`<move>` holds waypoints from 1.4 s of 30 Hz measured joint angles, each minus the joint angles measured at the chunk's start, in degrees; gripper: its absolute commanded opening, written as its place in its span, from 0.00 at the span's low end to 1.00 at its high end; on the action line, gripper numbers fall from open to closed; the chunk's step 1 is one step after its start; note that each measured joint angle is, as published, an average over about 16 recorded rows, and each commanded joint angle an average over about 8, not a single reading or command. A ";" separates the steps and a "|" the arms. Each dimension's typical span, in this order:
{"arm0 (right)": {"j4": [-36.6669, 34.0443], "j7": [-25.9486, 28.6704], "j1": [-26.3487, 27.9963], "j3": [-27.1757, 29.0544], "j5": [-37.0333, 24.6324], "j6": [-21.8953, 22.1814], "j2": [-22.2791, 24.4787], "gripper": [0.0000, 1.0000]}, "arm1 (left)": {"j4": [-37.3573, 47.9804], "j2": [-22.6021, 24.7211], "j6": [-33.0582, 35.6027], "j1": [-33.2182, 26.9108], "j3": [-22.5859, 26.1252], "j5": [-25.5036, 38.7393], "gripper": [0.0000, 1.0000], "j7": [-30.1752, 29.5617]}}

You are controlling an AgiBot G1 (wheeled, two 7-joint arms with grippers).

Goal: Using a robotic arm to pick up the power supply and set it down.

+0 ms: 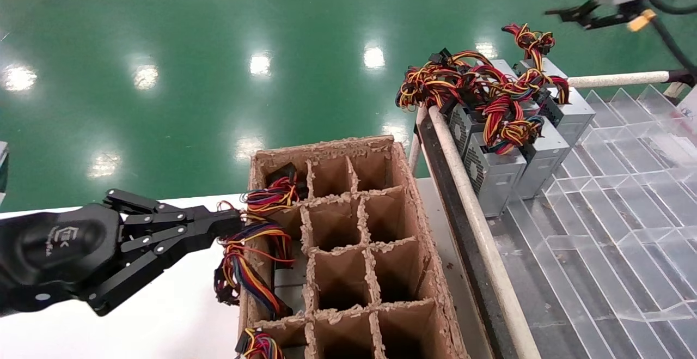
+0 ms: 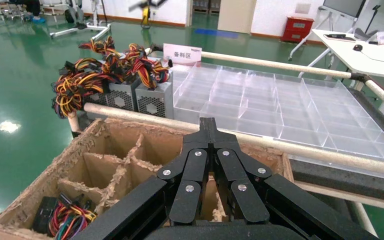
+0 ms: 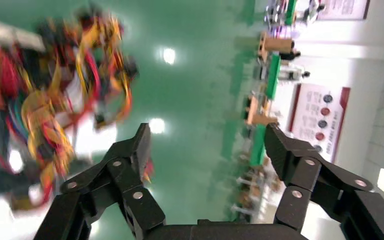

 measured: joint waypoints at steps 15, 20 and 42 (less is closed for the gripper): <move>18.40 20.63 -17.26 10.97 7.83 -3.76 5.71 1.00 | 0.00 0.00 0.00 0.00 0.00 0.00 1.00 0.00; 24.82 27.73 -23.29 14.75 10.51 -5.04 7.67 1.00 | 0.00 0.00 0.00 0.00 0.00 0.00 1.00 0.00; 52.58 58.41 -49.42 31.10 22.11 -10.57 16.17 1.00 | 0.00 0.00 0.00 0.00 0.00 0.00 1.00 0.00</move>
